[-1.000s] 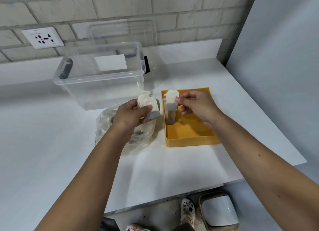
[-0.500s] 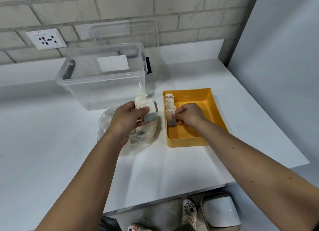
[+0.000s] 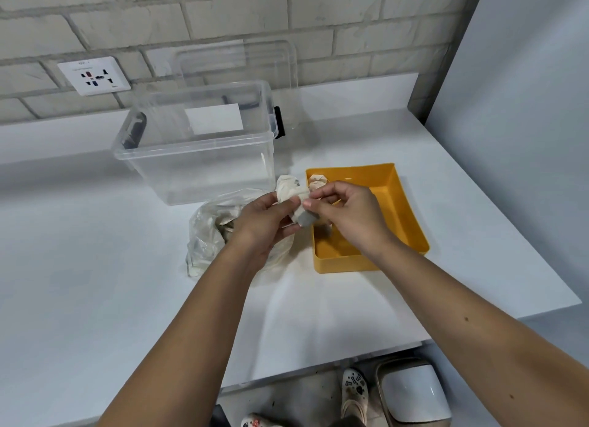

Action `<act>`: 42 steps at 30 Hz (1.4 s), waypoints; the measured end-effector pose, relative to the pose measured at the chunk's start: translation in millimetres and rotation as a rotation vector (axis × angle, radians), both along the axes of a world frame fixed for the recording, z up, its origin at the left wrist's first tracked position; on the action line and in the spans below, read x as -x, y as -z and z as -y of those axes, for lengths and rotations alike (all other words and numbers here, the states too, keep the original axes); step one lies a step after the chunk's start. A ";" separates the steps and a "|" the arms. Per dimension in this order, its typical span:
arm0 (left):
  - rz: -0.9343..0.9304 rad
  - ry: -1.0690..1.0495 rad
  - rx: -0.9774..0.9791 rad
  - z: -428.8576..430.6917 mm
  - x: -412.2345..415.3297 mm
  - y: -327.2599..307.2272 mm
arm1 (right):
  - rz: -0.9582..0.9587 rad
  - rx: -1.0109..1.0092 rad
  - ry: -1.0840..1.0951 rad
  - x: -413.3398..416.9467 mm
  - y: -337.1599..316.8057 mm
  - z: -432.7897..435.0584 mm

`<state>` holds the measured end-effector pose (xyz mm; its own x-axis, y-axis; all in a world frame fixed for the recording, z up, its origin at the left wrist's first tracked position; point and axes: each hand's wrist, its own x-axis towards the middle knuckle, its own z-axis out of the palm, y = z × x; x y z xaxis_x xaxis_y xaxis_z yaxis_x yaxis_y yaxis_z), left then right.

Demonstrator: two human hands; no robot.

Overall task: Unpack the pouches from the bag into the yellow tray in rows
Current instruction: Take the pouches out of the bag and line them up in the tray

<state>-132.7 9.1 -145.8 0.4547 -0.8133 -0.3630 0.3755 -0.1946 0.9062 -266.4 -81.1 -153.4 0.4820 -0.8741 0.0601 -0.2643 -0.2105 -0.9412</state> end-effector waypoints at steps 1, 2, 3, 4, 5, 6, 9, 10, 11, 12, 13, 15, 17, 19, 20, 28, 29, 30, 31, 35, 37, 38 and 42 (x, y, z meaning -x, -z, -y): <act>-0.032 0.000 0.009 0.2 2.7 -1.4 | -0.021 -0.006 0.014 0.7 2.2 1.3; -0.063 -0.001 0.013 0.1 5.1 -3.3 | -0.026 -0.033 0.017 1.3 3.5 2.6; -0.092 -0.006 0.014 -0.1 6.2 -4.4 | -0.020 -0.062 0.014 2.2 4.5 3.7; -0.119 -0.013 0.016 -0.2 6.6 -5.6 | -0.005 -0.083 0.008 2.9 5.1 4.5; -0.143 -0.022 0.017 -0.4 6.3 -6.6 | 0.014 -0.099 0.003 3.8 4.9 4.5; -0.162 -0.029 0.019 -0.6 5.8 -7.3 | 0.035 -0.119 -0.002 4.4 4.0 3.9; -0.180 -0.048 0.017 -0.3 5.7 -8.8 | 0.080 -0.184 -0.038 5.5 -1.9 0.0; -0.180 -0.066 0.020 -0.3 5.0 -8.4 | 0.099 -0.198 -0.047 6.2 -4.8 -0.2; -0.189 -0.088 0.030 -0.3 3.8 -7.8 | 0.129 -0.215 -0.052 6.9 -8.1 0.7; -0.205 -0.111 0.050 -0.7 1.9 -7.1 | 0.169 -0.241 -0.053 8.1 -11.9 3.0; -0.225 -0.130 0.072 -1.3 -0.2 -7.0 | 0.213 -0.275 -0.052 10.2 -15.2 6.9; -0.241 -0.157 0.095 -3.5 -6.1 -6.8 | 0.272 -0.354 -0.045 16.5 -19.6 17.5; -0.237 -0.170 0.099 -5.9 -11.6 -7.1 | 0.244 -0.394 -0.031 23.1 -16.6 27.6; -0.227 -0.168 0.096 -7.9 -15.1 -7.7 | 0.109 -0.399 -0.022 26.8 -5.5 33.6; -0.218 -0.163 0.092 -8.3 -16.0 -7.4 | 0.027 -0.405 -0.030 27.4 2.4 35.3; -0.094 -0.111 0.028 -9.1 -13.6 -0.3 | -0.286 -0.457 -0.079 13.9 43.8 44.0; -0.083 -0.108 0.018 -8.9 -13.7 1.0 | -0.285 -0.459 -0.077 11.2 44.0 44.3; -0.070 -0.107 0.008 -8.6 -13.6 1.8 | -0.281 -0.459 -0.076 8.5 44.3 44.9; -0.055 -0.106 -0.003 -8.3 -13.0 1.9 | -0.282 -0.455 -0.075 6.2 44.6 45.2; -0.009 -0.077 -0.025 -7.8 -9.3 0.7 | -0.303 -0.419 -0.062 5.2 41.0 48.0; -0.014 -0.060 -0.025 -7.7 -8.3 1.4 | -0.303 -0.349 -0.025 8.0 33.7 47.7; -0.018 -0.052 -0.023 -7.4 -7.9 2.0 | -0.298 -0.280 0.010 9.3 28.9 46.1; -0.033 -0.039 -0.010 -3.7 -4.6 3.4 | -0.035 -0.223 -0.026 9.9 2.2 26.9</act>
